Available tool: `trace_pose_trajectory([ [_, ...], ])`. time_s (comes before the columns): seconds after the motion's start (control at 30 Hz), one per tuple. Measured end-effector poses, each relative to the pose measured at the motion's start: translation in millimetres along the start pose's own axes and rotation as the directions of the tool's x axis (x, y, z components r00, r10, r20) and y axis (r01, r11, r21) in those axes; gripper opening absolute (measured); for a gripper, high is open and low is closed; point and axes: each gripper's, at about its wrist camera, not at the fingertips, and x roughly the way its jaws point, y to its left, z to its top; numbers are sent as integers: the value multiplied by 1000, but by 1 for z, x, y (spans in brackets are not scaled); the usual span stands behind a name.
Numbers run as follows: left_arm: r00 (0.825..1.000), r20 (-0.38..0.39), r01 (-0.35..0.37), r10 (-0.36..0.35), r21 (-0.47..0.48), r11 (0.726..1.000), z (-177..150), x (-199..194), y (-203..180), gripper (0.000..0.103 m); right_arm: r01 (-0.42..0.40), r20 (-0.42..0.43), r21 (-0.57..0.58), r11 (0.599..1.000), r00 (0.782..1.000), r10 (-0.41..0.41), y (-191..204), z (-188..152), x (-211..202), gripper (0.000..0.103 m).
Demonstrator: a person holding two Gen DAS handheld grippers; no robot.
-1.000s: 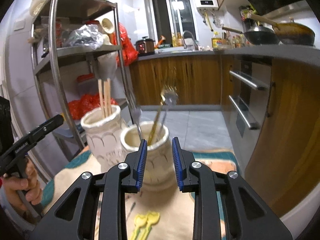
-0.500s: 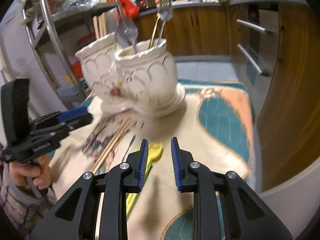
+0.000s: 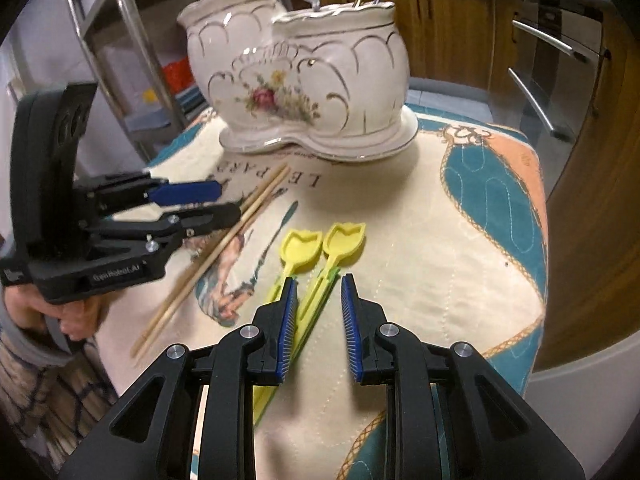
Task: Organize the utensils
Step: 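Move the left tool back to the chopsticks while the right tool moves to the yellow tulip spoons, then grasp a chopstick with the left tool while the right tool grasps a yellow tulip spoon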
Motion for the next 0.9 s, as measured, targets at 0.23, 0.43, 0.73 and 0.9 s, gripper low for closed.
trace_pose_trajectory([
  [0.23,1000,-13,-9,9,19,1000,1,1,-2,36,54,-15,-54,997,998,-55,2,-3,-4,23],
  [0.43,1000,-22,-10,12,58,998,0,-2,-11,26,131,-42,-136,982,990,-138,5,-5,-5,23],
  [0.73,998,-66,6,0,93,996,-9,-9,-8,19,111,-190,-235,966,969,-157,1,2,-8,22],
  [0.9,989,-147,35,-19,111,993,-7,-14,4,19,116,-314,-248,962,930,-193,-7,11,-7,22],
])
